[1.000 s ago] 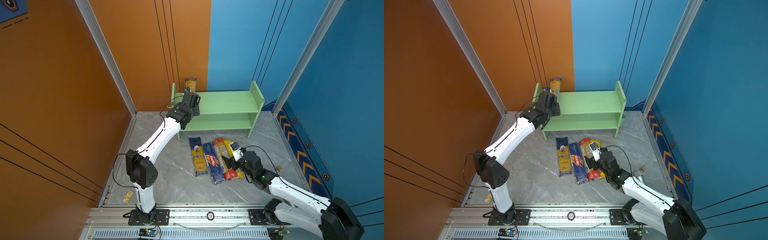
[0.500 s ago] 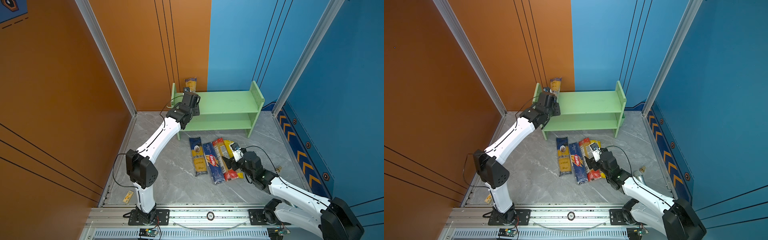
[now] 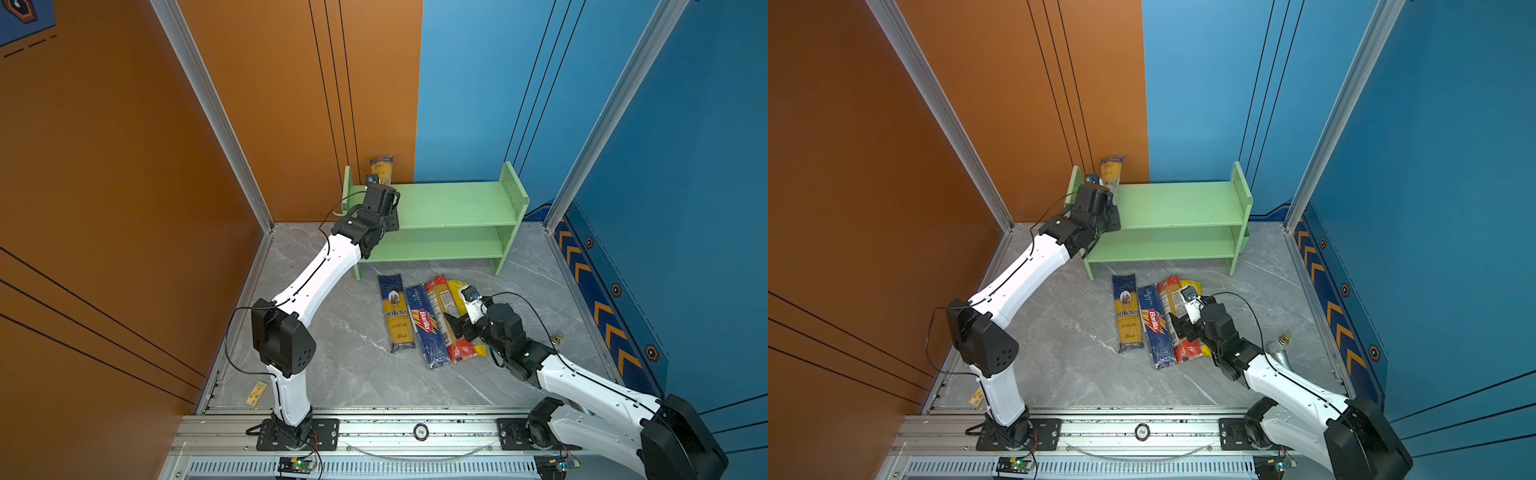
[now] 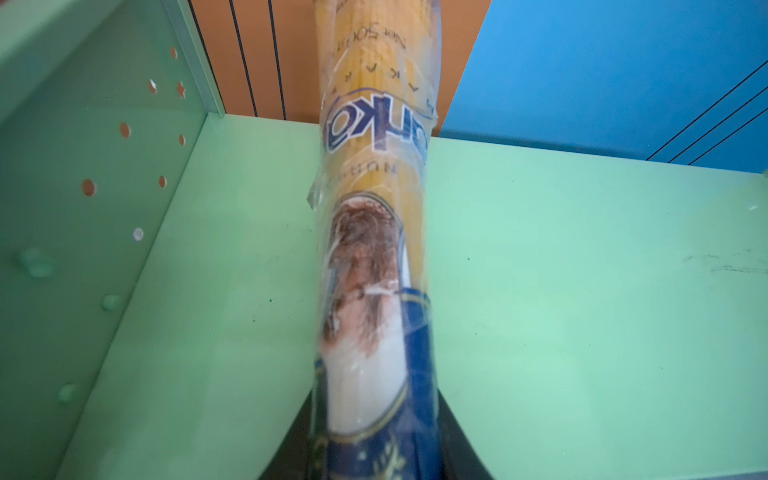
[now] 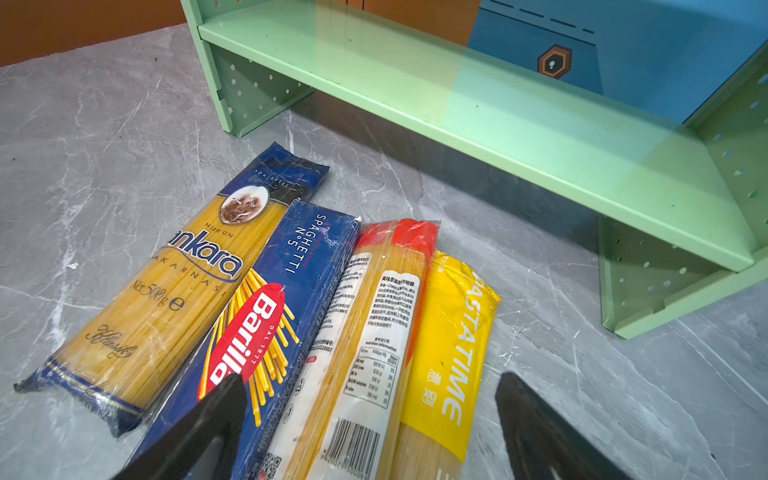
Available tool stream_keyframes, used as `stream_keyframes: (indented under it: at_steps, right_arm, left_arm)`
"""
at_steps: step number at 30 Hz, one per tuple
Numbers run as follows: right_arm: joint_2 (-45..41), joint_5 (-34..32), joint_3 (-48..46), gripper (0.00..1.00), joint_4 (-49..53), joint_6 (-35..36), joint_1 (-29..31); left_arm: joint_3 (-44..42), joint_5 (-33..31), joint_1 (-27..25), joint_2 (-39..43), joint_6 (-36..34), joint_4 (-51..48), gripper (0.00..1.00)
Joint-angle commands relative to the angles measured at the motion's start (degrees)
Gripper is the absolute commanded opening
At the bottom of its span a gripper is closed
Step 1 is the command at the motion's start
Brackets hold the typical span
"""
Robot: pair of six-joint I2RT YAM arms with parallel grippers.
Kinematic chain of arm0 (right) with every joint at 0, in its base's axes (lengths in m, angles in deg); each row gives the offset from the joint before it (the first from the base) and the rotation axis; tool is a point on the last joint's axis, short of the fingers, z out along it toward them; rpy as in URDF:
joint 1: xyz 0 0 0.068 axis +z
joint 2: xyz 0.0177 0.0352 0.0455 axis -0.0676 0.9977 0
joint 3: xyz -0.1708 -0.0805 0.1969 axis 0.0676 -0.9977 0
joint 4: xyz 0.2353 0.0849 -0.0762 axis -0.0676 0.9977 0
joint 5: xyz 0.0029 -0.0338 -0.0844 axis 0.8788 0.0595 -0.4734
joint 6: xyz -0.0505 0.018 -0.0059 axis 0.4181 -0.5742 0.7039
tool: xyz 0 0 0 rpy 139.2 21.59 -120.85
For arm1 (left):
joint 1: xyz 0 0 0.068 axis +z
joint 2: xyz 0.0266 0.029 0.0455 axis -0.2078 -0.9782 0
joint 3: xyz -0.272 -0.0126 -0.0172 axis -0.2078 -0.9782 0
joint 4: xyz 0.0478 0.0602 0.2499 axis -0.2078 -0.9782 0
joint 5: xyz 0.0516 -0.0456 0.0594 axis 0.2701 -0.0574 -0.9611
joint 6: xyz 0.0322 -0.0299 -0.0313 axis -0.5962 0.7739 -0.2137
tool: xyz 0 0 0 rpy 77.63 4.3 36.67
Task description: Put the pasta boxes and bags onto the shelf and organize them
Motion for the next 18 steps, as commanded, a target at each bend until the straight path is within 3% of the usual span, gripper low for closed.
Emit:
stream_keyframes:
  at_steps: [1, 18]
  right_arm:
    - [-1.0, 1.1, -0.8, 0.91, -1.4, -1.1, -0.5]
    - [-1.7, 0.7, -1.2, 0.92, -1.3, -1.5, -0.5]
  left_arm:
    - [-0.3, 0.3, 0.5, 0.3, 0.8, 5.8, 0.28]
    - [-1.5, 0.9, 0.6, 0.6, 0.5, 6.1, 0.31]
